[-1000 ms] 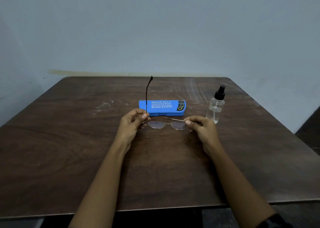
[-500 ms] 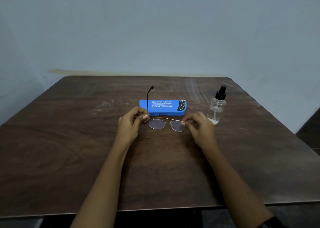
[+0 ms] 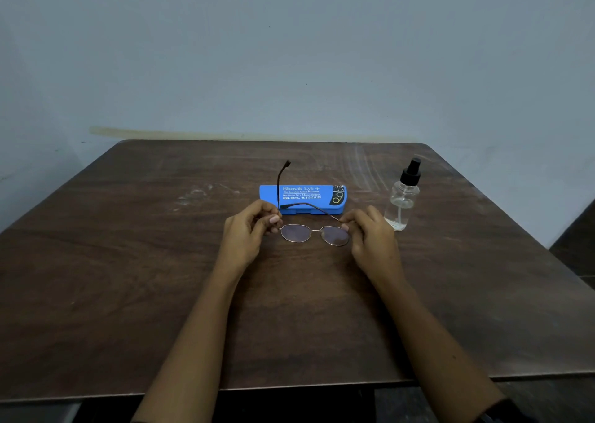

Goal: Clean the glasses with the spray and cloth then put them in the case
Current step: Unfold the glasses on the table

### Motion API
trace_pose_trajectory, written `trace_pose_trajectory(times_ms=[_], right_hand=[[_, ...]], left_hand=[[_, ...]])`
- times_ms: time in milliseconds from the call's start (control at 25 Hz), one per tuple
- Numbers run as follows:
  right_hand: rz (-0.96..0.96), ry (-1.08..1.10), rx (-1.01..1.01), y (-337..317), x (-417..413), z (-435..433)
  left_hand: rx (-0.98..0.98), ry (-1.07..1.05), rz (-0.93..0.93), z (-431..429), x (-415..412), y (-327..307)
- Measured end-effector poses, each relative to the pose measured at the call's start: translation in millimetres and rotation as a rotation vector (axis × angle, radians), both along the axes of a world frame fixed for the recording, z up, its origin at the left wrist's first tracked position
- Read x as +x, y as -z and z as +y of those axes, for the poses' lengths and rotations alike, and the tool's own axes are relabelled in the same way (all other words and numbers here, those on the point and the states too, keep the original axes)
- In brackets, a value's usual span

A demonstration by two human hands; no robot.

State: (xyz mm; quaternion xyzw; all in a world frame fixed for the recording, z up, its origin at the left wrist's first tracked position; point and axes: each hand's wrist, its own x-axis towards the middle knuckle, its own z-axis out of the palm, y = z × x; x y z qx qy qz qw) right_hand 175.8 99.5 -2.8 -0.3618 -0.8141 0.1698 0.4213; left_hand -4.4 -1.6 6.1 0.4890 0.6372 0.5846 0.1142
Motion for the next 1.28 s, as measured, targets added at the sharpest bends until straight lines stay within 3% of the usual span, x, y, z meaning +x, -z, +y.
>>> trace_pose_trajectory(times_ms=[920, 1280], right_hand=[[0.31, -0.054, -0.245, 5, 0, 11], [0.395, -0.114, -0.255, 5, 0, 12]], left_hand=[[-0.047, -0.05, 0.066, 0, -3, 3], [0.035, -0.152, 0.294, 3, -6, 9]])
